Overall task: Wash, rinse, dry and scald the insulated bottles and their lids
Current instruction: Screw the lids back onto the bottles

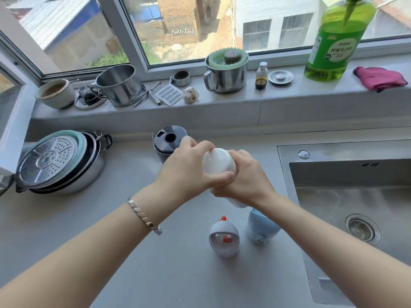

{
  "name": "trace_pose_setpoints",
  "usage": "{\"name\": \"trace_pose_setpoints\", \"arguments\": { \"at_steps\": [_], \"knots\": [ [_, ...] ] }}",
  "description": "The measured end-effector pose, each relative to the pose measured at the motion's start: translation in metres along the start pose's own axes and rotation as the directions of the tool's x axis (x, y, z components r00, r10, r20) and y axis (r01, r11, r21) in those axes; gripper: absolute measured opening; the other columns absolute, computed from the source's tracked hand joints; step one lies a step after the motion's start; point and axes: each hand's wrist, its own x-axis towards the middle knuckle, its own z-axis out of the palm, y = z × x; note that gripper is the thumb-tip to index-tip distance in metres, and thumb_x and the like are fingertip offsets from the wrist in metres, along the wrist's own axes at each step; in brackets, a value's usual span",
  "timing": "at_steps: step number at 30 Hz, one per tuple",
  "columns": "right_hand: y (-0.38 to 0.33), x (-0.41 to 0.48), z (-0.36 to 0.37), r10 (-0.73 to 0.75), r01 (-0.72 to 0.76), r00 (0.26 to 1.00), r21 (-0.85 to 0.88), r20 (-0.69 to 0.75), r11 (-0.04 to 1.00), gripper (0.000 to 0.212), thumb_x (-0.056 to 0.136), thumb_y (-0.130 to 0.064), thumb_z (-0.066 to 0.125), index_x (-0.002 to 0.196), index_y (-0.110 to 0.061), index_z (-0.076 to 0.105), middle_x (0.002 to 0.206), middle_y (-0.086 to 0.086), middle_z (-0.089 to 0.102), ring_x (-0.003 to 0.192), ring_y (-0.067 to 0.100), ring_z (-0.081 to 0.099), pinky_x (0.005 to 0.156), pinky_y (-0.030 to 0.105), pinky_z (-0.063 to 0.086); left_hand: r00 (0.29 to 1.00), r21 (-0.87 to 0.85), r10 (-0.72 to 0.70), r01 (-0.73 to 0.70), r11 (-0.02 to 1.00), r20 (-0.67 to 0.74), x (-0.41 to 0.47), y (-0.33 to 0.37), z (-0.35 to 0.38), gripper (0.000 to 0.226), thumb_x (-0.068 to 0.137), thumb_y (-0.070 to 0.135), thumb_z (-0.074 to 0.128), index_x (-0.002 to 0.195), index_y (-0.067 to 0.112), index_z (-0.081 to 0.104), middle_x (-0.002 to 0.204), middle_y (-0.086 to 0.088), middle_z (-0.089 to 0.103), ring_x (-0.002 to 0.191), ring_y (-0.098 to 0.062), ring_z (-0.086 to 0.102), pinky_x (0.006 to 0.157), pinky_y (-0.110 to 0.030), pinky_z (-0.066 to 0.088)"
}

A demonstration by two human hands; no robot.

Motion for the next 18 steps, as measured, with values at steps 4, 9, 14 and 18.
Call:
{"name": "trace_pose_setpoints", "arguments": {
  "at_steps": [4, 9, 14, 18],
  "knots": [
    [0.004, 0.003, -0.002, -0.006, 0.006, 1.000, 0.030, 0.000, 1.000, 0.051, 0.052, -0.023, 0.083, 0.093, -0.035, 0.055, 0.089, -0.001, 0.052, 0.079, 0.016, 0.054, 0.074, 0.033, 0.049, 0.993, -0.127, 0.098, -0.089, 0.988, 0.065, 0.003, -0.006, 0.000, 0.064, 0.075, 0.028, 0.073, 0.134, 0.022, 0.047, 0.119, 0.005, 0.047, 0.112, -0.016, 0.049, 0.090, -0.016, 0.035],
    [-0.003, 0.010, -0.002, -0.088, 0.090, 0.992, -0.019, 0.095, 0.996, 0.036, 0.061, -0.026, 0.080, 0.075, -0.032, 0.047, 0.072, -0.016, 0.045, 0.081, 0.013, 0.045, 0.073, 0.026, 0.043, 0.996, 0.360, -0.034, 0.062, 0.931, -0.083, 0.009, 0.009, 0.025, 0.058, 0.085, 0.064, 0.041, 0.121, 0.019, 0.040, 0.097, -0.002, 0.037, 0.094, -0.031, 0.055, 0.066, -0.031, 0.035],
    [0.008, 0.026, -0.016, -0.010, 0.008, 0.974, 0.011, 0.228, 1.000, 0.040, 0.052, -0.018, 0.085, 0.070, -0.033, 0.053, 0.079, -0.010, 0.057, 0.069, 0.003, 0.053, 0.062, 0.020, 0.044, 0.908, 0.258, 0.318, -0.250, 0.933, -0.271, 0.025, -0.013, 0.037, 0.058, 0.076, 0.058, 0.042, 0.094, 0.008, 0.063, 0.076, -0.006, 0.049, 0.053, -0.030, 0.054, 0.049, -0.026, 0.035],
    [0.020, 0.031, -0.021, -0.035, -0.013, 0.893, 0.105, 0.448, 0.994, 0.049, 0.049, -0.007, 0.088, 0.072, -0.032, 0.053, 0.062, -0.021, 0.059, 0.059, -0.006, 0.054, 0.057, 0.014, 0.045, 0.798, 0.198, 0.585, -0.555, 0.808, -0.147, 0.036, -0.029, 0.046, 0.050, 0.084, 0.055, 0.045, 0.096, 0.009, 0.060, 0.072, -0.008, 0.052, 0.046, -0.027, 0.047, 0.040, -0.030, 0.042]
  ]
}}
